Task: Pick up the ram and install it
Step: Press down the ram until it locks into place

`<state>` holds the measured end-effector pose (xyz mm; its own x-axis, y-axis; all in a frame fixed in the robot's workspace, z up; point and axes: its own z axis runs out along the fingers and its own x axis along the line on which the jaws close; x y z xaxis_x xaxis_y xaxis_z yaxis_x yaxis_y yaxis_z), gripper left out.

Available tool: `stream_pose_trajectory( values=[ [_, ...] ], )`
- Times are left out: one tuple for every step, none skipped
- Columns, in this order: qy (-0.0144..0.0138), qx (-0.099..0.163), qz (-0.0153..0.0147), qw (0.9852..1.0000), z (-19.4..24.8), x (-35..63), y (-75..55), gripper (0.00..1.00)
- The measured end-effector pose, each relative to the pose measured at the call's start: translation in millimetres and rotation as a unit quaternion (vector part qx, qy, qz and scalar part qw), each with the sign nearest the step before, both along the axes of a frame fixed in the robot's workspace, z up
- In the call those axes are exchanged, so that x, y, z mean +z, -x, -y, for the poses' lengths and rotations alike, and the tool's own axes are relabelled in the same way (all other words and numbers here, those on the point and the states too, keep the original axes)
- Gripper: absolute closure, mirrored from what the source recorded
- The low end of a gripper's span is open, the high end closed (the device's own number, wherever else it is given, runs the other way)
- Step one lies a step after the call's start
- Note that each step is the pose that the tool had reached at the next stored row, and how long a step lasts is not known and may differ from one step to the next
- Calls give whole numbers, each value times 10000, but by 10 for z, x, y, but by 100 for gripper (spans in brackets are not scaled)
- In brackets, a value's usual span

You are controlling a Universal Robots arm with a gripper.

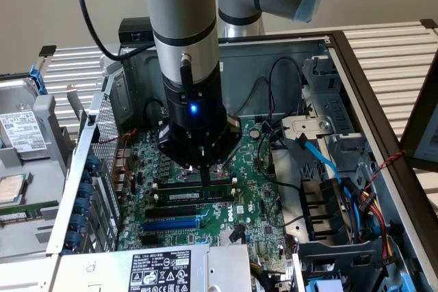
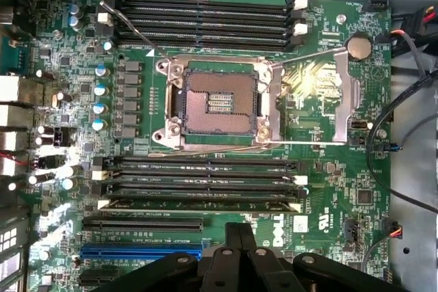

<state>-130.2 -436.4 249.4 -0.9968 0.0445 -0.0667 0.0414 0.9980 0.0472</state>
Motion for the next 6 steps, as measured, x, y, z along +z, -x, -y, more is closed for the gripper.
stream_pose_trajectory(
  values=[
    [0, -9, 0, 10000, 0, 0, 0, 89],
    [1, -9, 0, 10000, 0, 0, 0, 89],
    [1, -9, 0, 10000, 0, 0, 0, 89],
    [0, -10, 0, 10000, 0, 0, 0, 89],
    [0, -10, 0, 10000, 0, 0, 0, 89],
    [0, -10, 0, 10000, 0, 0, 0, 89]
  ],
)
